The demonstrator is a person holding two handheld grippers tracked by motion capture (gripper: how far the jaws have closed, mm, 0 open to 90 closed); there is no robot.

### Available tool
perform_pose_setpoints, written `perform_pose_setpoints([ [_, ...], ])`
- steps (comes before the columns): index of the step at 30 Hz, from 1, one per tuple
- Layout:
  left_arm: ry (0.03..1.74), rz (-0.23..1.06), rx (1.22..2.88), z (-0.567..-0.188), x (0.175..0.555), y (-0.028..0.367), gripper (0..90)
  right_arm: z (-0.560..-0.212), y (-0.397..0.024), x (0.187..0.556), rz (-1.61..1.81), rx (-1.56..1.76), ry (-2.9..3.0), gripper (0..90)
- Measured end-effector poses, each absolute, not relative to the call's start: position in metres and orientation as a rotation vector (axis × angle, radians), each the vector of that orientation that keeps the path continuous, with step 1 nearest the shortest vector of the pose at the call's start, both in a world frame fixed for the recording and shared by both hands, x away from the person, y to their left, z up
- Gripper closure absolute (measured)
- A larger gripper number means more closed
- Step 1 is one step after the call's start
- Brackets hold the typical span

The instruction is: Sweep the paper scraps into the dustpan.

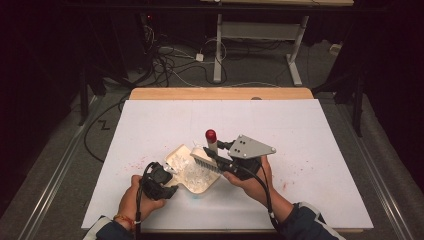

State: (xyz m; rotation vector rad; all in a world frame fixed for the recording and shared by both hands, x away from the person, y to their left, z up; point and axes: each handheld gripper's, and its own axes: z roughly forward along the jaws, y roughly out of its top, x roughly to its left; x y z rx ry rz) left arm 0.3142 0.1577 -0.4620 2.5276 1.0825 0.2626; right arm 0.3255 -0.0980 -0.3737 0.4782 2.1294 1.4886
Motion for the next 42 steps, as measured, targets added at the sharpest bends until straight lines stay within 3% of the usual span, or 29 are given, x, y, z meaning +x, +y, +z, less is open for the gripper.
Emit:
perform_pose_setpoints([
  [12,1.064,0.253,2.538,-0.462,0.311,0.157,63.2,-0.364,-0.097,0.358,1.478,0.574,2.038,70.3],
  [27,1.041,0.223,2.531,-0.463,0.313,0.163,63.3,-0.388,-0.057,0.420,1.353,0.544,1.999,70.3],
  [42,1.065,0.205,2.519,-0.457,0.318,0.166,63.3,-0.401,-0.060,0.390,1.443,0.442,2.138,70.0],
])
